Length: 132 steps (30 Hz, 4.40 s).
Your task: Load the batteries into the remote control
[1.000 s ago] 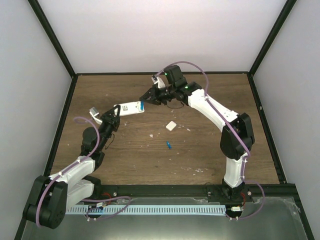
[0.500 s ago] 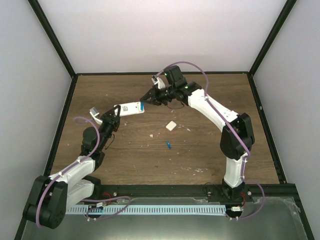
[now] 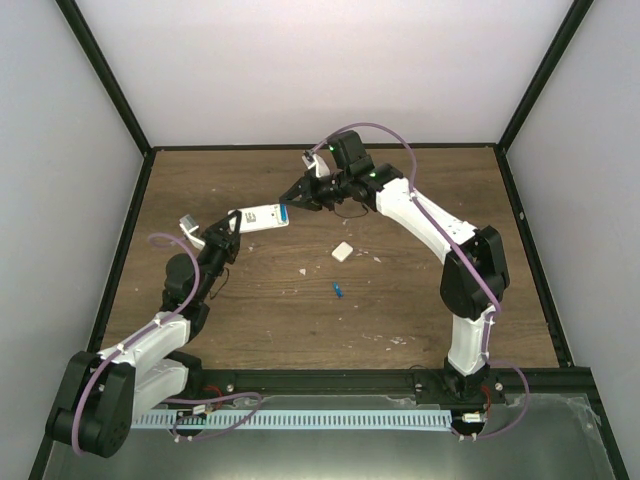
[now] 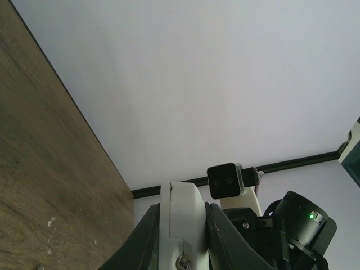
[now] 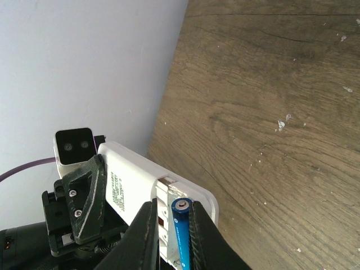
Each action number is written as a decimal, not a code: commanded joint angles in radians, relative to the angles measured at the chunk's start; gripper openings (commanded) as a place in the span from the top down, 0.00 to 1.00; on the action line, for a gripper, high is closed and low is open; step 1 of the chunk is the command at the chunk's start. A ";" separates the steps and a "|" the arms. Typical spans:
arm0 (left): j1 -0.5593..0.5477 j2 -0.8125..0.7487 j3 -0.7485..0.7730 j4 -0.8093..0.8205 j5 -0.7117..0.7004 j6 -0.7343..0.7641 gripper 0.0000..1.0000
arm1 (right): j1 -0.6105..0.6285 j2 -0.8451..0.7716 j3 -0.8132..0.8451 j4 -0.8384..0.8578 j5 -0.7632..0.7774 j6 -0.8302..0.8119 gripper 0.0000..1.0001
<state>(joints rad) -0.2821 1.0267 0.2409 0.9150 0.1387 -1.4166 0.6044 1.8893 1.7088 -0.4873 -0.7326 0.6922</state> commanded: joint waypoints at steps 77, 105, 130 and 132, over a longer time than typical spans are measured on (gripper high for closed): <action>-0.002 -0.011 -0.045 0.223 -0.005 -0.114 1.00 | -0.007 0.017 0.001 0.128 -0.218 0.232 0.78; -0.003 0.015 -0.042 0.253 -0.020 -0.107 1.00 | 0.006 0.022 0.007 0.079 -0.207 0.181 0.81; 0.009 0.007 -0.042 0.260 -0.044 -0.088 1.00 | 0.026 -0.009 -0.106 0.094 -0.213 0.155 0.88; 0.011 0.008 -0.042 0.260 -0.044 -0.088 1.00 | 0.026 -0.013 -0.110 0.097 -0.207 0.151 0.89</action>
<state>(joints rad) -0.2817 1.0428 0.1860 1.0794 0.1375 -1.5105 0.5991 1.9026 1.6215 -0.3401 -0.9188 0.8639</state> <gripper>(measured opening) 0.169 0.119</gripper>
